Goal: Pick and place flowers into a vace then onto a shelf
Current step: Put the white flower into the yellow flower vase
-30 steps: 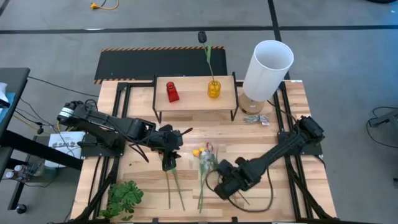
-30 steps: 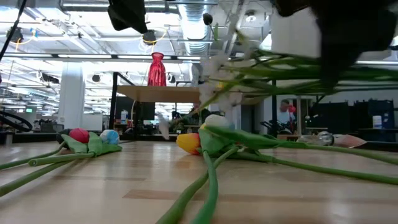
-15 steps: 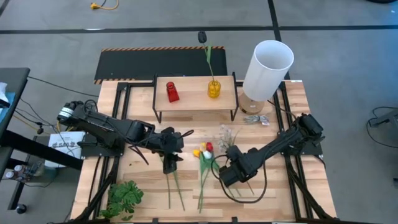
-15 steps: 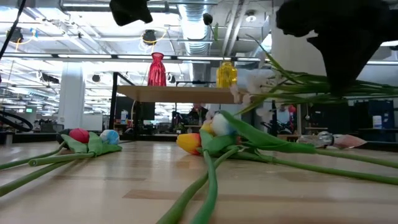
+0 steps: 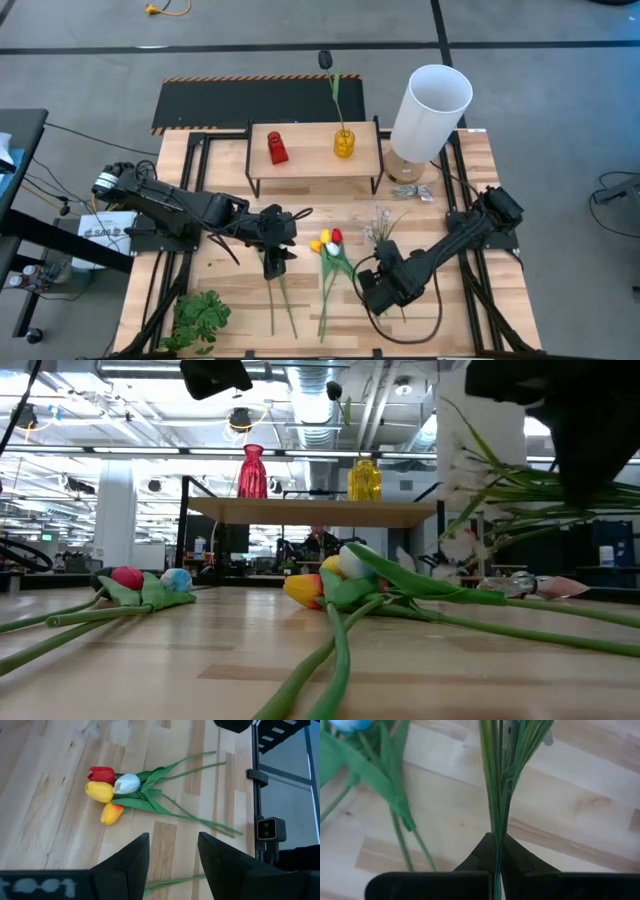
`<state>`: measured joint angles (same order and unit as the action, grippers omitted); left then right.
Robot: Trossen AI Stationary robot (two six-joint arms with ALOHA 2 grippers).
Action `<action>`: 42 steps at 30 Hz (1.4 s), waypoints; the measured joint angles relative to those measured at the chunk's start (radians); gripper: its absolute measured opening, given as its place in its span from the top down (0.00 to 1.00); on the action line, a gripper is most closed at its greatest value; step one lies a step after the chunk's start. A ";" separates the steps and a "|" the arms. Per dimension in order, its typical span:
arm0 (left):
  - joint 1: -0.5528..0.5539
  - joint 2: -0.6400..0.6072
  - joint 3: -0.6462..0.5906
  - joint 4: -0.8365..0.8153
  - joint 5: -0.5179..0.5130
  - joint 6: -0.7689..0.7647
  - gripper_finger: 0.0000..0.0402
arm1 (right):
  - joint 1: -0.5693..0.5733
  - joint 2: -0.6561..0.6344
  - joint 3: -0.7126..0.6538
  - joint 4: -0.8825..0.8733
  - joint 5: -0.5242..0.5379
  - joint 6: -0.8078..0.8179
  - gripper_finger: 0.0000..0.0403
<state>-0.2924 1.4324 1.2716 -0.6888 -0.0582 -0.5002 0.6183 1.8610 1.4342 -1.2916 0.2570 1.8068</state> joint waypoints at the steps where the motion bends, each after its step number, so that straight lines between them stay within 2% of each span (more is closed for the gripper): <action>1: 0.000 0.000 0.000 0.000 0.000 0.000 0.61 | 0.009 0.000 0.000 0.014 0.015 0.000 1.00; 10: 0.000 0.000 0.000 0.010 0.001 0.013 0.61 | 0.028 0.001 0.032 0.134 0.133 -0.033 1.00; 18: -0.010 -0.031 0.041 0.011 0.028 0.025 0.61 | -0.040 -0.012 0.183 0.099 0.253 -0.289 1.00; 24: -0.030 -0.120 0.077 0.013 -0.053 0.027 0.61 | -0.118 -0.059 0.241 0.013 0.320 -0.451 1.00; 27: -0.034 -0.173 0.078 0.009 -0.106 0.026 0.61 | -0.163 -0.111 0.246 0.045 0.350 -0.553 1.00; 31: -0.034 -0.229 0.077 0.009 -0.156 0.035 0.61 | -0.226 -0.185 0.247 0.142 0.330 -0.766 1.00; 36: -0.033 -0.270 0.077 0.013 -0.161 0.065 0.61 | -0.304 -0.274 0.246 0.283 0.209 -1.025 1.00; 42: -0.034 -0.290 0.077 0.011 -0.165 0.101 0.61 | -0.384 -0.359 0.246 0.441 0.192 -1.237 1.00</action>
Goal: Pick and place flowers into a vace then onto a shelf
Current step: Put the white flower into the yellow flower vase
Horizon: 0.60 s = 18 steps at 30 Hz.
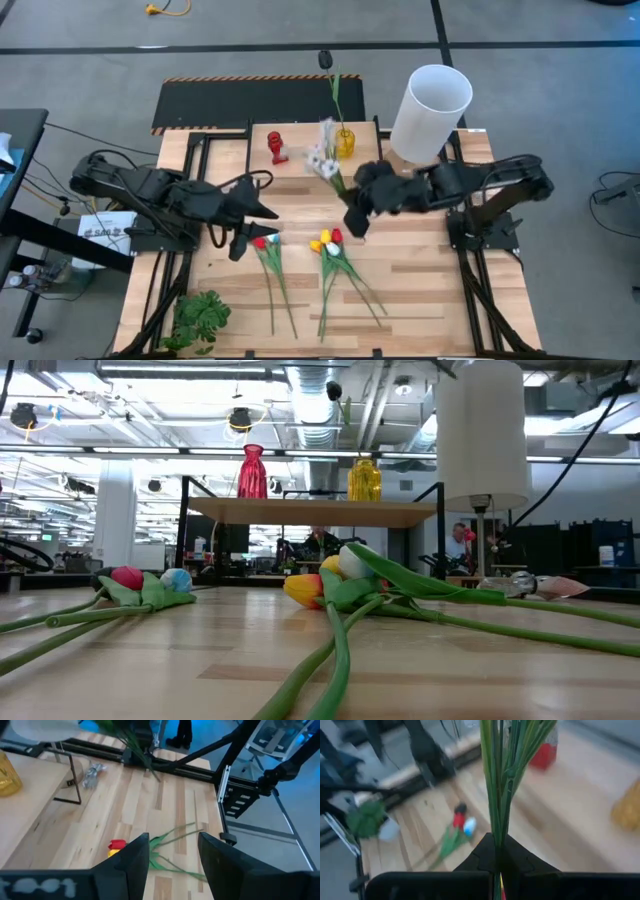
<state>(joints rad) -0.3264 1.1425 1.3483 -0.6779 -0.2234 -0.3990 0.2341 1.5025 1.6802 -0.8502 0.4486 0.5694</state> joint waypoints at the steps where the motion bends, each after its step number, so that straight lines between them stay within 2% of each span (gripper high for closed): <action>1: 0.000 -0.002 0.000 0.006 -0.001 0.002 0.61 | -0.012 -0.012 0.000 0.028 -0.002 -0.036 1.00; 12: 0.000 -0.003 0.000 0.100 -0.079 0.030 0.61 | -0.120 -0.096 0.000 0.394 0.009 -0.398 1.00; 18: 0.001 -0.003 0.000 0.113 -0.137 0.021 0.61 | -0.131 -0.108 0.000 0.513 0.185 -0.540 1.00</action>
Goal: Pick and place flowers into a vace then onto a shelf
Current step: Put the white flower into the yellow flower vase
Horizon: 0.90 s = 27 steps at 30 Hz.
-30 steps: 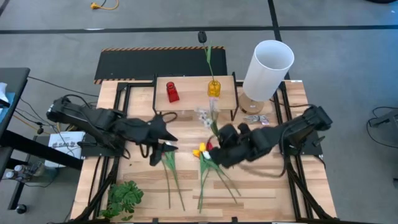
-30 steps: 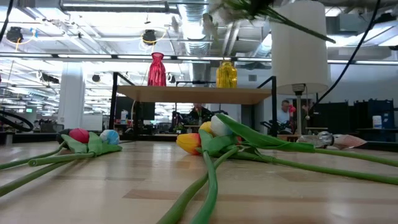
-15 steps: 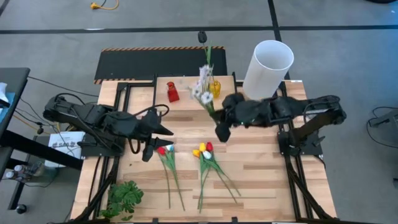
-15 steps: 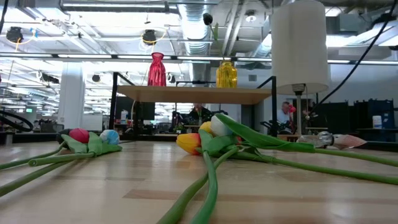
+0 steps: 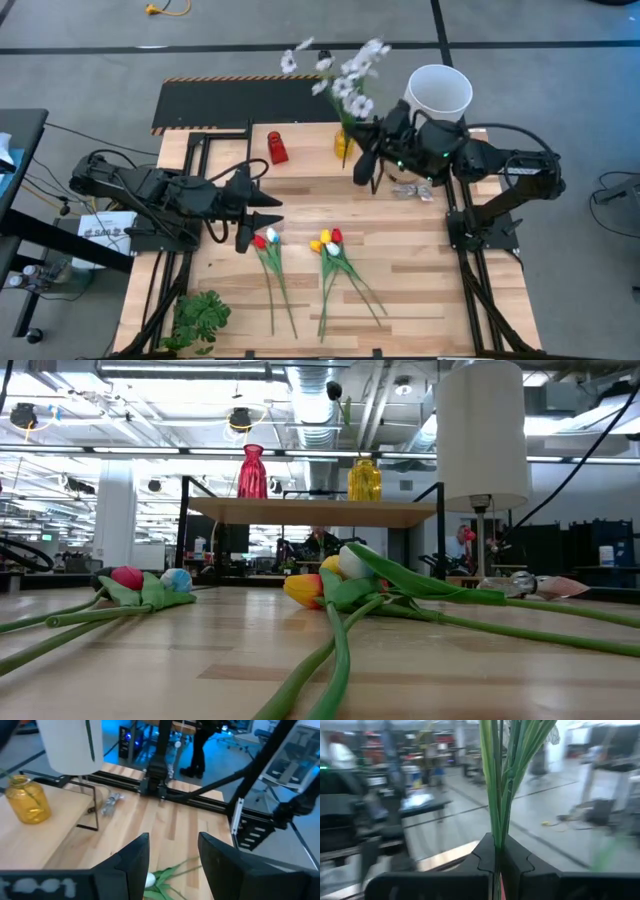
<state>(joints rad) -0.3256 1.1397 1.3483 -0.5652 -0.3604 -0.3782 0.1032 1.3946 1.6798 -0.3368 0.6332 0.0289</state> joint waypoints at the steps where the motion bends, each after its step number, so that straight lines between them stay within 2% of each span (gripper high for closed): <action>1: 0.000 0.000 0.000 0.000 -0.010 -0.003 0.61 | 0.000 -0.002 0.000 0.007 0.027 -0.009 1.00; 4: 0.000 0.000 0.000 0.000 -0.028 -0.006 0.61 | 0.019 -0.010 0.000 -0.003 0.080 -0.012 1.00; 10: 0.000 0.000 0.000 -0.001 -0.080 0.009 0.61 | 0.105 -0.009 0.000 -0.002 0.347 -0.045 1.00; 17: 0.000 0.000 0.000 -0.002 -0.143 0.026 0.61 | 0.147 0.039 0.000 -0.001 0.579 0.065 1.00; 22: 0.000 -0.004 -0.001 -0.007 -0.176 0.063 0.61 | 0.077 0.127 0.000 0.046 0.625 0.147 1.00; 27: 0.001 -0.020 -0.001 -0.032 -0.205 0.082 0.61 | -0.022 0.218 0.000 0.140 0.663 0.148 1.00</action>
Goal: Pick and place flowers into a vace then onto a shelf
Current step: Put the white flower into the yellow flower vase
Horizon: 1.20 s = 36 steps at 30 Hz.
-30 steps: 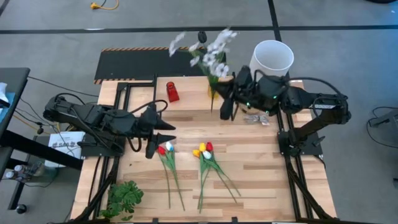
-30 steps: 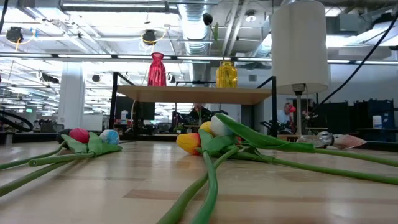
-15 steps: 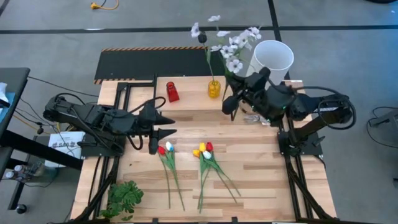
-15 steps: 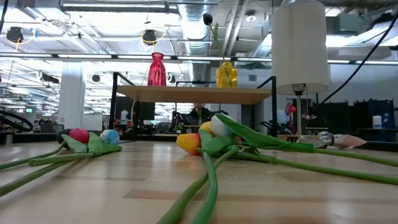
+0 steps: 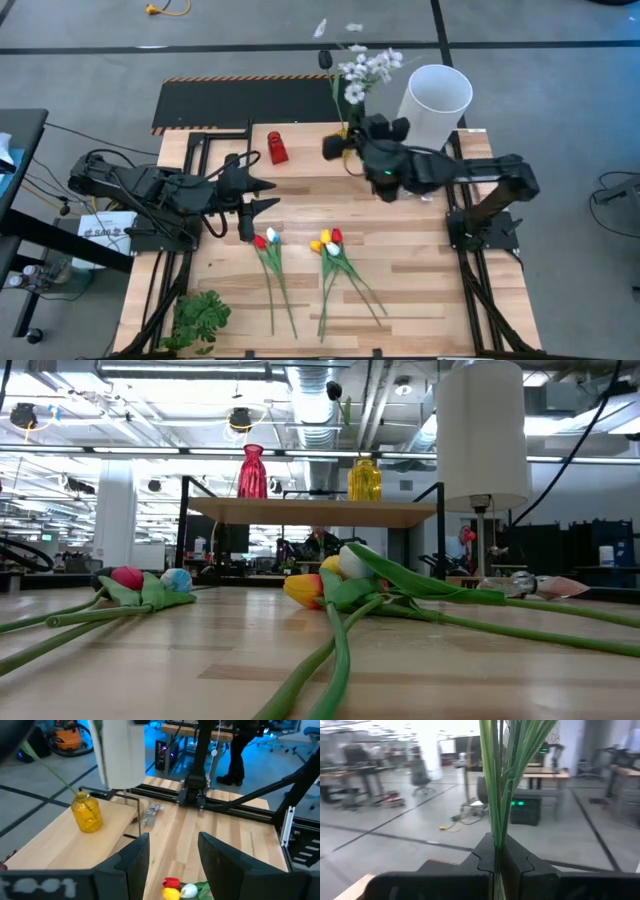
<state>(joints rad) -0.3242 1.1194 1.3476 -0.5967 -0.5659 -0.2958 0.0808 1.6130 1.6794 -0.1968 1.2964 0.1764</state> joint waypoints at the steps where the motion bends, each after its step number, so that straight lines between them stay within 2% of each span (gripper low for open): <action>1: 0.001 -0.005 0.000 -0.009 0.001 0.000 0.61 | -0.019 0.013 0.000 0.015 -0.001 0.000 1.00; 11: 0.001 -0.037 -0.001 -0.027 -0.002 0.001 0.61 | -0.119 0.026 0.000 0.039 -0.020 -0.026 1.00; 16: 0.001 -0.037 -0.001 -0.026 -0.007 -0.001 0.61 | -0.187 0.024 0.000 -0.008 -0.146 0.043 1.00; 26: 0.001 -0.037 -0.001 -0.026 -0.007 -0.030 0.61 | -0.259 0.013 0.000 -0.093 -0.235 0.166 1.00; 30: 0.001 -0.037 -0.001 -0.026 -0.009 -0.030 0.61 | -0.269 0.013 0.000 -0.216 -0.193 0.283 1.00; 36: 0.001 -0.037 -0.001 -0.026 -0.017 -0.030 0.61 | -0.267 0.013 0.000 -0.221 -0.179 0.290 1.00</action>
<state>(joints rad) -0.3237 1.0824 1.3470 -0.6231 -0.5827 -0.3260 -0.1866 1.6264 1.6794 -0.4176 1.1170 0.4667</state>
